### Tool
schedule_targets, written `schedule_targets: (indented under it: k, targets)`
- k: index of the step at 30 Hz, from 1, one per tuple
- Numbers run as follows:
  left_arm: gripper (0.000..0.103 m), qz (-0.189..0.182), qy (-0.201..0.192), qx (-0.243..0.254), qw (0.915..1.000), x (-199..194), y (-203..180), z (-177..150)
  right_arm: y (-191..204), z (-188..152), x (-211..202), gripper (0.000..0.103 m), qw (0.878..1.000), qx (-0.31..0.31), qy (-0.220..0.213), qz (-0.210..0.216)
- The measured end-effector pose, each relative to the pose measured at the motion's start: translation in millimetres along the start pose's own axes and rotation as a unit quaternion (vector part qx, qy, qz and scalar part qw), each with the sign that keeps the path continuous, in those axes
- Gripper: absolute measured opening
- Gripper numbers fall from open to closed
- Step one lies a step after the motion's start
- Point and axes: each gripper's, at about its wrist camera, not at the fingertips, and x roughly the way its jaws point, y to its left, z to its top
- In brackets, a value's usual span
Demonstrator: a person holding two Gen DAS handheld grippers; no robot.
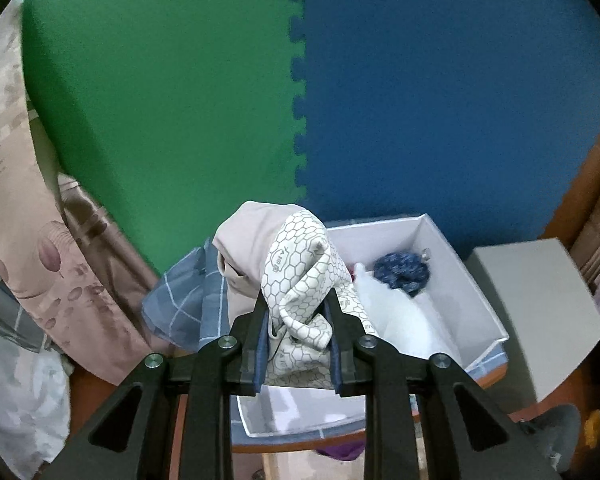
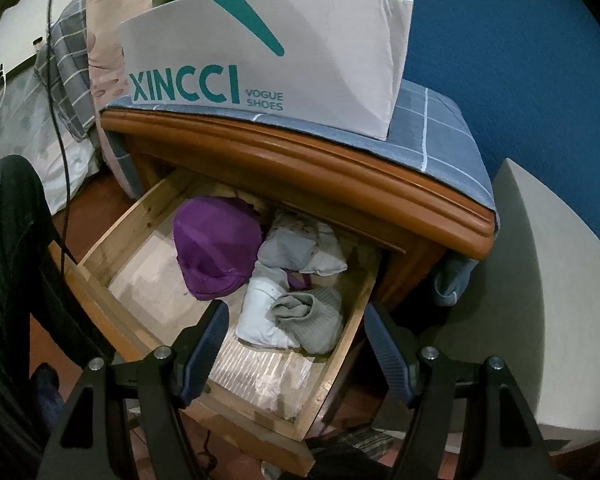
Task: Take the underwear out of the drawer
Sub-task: 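Carry the white hexagon-print underwear with the left gripper over the box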
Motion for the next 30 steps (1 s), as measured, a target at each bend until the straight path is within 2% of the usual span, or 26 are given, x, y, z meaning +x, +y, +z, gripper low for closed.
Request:
schedule_targets:
  k: [7, 15, 26, 30]
  targets:
    - [0.021, 0.052, 0.026, 0.023, 0.998, 46.6, -7.6, 4.5, 4.0, -0.4, 1.2, 0.072, 1.0, -0.008, 0.002, 0.002]
    - [0.021, 0.083, 0.045, 0.032, 0.995, 83.9, -17.3, 3.3, 7.3, -1.1, 5.2, 0.072, 1.0, -0.017, 0.01, 0.004]
    - [0.021, 0.098, 0.072, 0.028, 0.9922, 103.8, -18.6, 4.3, 9.9, -1.8, 10.5, 0.072, 0.999, -0.025, 0.021, 0.006]
    - [0.021, 0.093, 0.084, 0.017, 0.992, 109.0, -15.6, 3.7, 11.0, -2.1, 11.0, 0.072, 0.999, -0.027, 0.022, 0.006]
